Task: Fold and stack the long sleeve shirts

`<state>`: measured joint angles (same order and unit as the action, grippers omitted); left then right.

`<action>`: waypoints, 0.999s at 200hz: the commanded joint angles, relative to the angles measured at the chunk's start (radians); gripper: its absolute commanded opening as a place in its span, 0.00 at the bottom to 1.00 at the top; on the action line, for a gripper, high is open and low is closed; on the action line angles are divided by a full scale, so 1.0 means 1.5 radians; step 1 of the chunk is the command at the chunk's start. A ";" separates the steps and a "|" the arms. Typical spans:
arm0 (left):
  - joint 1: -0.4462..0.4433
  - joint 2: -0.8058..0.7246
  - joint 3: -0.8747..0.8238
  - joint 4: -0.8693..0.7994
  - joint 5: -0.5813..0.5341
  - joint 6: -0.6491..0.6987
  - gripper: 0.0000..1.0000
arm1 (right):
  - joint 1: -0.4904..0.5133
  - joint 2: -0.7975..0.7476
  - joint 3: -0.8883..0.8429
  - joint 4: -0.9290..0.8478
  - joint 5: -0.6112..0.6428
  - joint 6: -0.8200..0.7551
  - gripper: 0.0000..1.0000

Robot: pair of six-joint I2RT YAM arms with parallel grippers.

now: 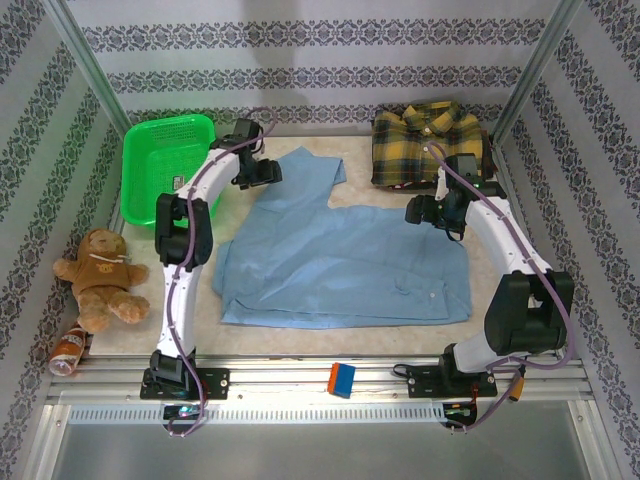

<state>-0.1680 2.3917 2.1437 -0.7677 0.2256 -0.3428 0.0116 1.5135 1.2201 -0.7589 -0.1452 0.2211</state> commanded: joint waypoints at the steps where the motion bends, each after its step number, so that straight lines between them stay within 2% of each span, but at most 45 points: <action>1: 0.006 0.046 0.108 -0.064 0.018 0.071 0.68 | -0.010 0.019 0.005 -0.010 -0.015 -0.022 0.82; 31: 0.007 0.120 0.219 -0.112 0.049 0.082 0.65 | -0.020 0.041 0.012 -0.013 0.004 -0.030 0.83; 47: 0.007 0.127 0.220 -0.098 0.077 0.077 0.62 | -0.031 0.057 0.020 -0.019 0.027 -0.038 0.83; 72: 0.007 0.132 0.215 -0.116 0.076 0.082 0.61 | -0.056 0.086 0.046 -0.029 0.041 -0.044 0.82; 133: 0.006 0.138 0.196 -0.101 0.097 0.084 0.56 | -0.101 0.130 0.082 -0.028 0.036 -0.059 0.82; 152: 0.006 0.141 0.193 -0.092 0.125 0.081 0.46 | -0.116 0.147 0.089 -0.041 0.048 -0.060 0.82; 187: 0.009 0.131 0.185 -0.089 0.136 0.079 0.11 | -0.154 0.161 0.096 -0.052 0.051 -0.058 0.81; 200: 0.014 0.116 0.177 -0.078 0.124 0.071 0.04 | -0.164 0.171 0.097 -0.043 0.045 -0.066 0.81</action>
<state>-0.1680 2.5877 2.4313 -0.9051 0.4076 -0.2314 -0.2073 1.7458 1.3369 -0.8066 -0.0937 0.1490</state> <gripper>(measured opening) 0.089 0.813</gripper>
